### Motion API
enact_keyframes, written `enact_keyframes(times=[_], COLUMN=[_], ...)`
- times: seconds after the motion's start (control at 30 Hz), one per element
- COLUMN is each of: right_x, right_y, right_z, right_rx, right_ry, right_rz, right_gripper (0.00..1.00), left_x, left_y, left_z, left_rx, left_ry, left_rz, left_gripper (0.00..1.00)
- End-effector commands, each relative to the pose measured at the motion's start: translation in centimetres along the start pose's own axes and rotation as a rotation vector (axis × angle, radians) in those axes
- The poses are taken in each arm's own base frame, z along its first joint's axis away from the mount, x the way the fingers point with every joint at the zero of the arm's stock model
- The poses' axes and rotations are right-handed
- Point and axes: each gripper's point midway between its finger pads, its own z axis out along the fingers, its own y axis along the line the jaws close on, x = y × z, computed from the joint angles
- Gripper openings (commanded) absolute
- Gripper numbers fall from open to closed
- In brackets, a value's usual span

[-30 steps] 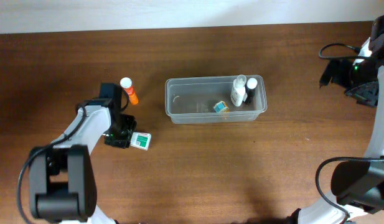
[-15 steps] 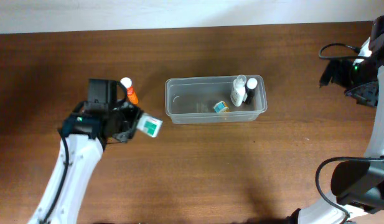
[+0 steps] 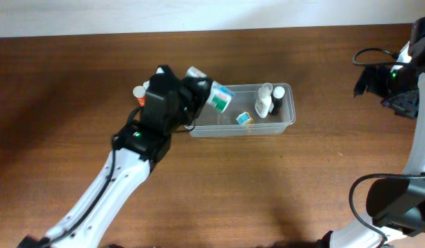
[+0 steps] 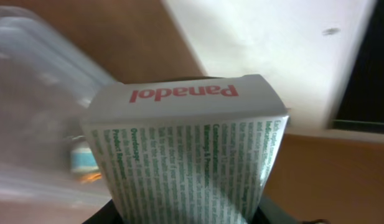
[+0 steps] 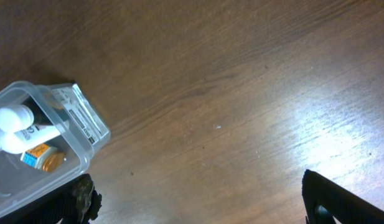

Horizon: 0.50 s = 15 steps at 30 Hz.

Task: Pack container
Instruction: 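Lift the Panadol box and carry it over the container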

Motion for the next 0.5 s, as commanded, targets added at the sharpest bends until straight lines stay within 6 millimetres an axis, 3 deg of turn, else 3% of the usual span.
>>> enact_keyframes(times=[0.0, 0.13, 0.3, 0.47], right_x=[-0.1, -0.1, -0.1, -0.1], right_y=[-0.4, -0.4, -0.4, -0.4], right_z=[0.1, 0.1, 0.1, 0.1], right_rx=[0.014, 0.014, 0.013, 0.014], right_ry=[0.0, 0.0, 0.0, 0.0], right_rz=[0.008, 0.009, 0.008, 0.008], right_gripper=[0.98, 0.98, 0.98, 0.98], left_x=[0.2, 1.0, 1.3, 1.7], left_y=[-0.1, 0.5, 3.1, 5.0], left_z=[2.2, 4.8, 7.8, 9.0], left_rx=[0.019, 0.036, -0.002, -0.042], left_ry=[-0.014, -0.004, 0.007, 0.022], left_rz=[-0.045, -0.035, -0.038, -0.042], left_gripper=[0.43, 0.49, 0.5, 0.5])
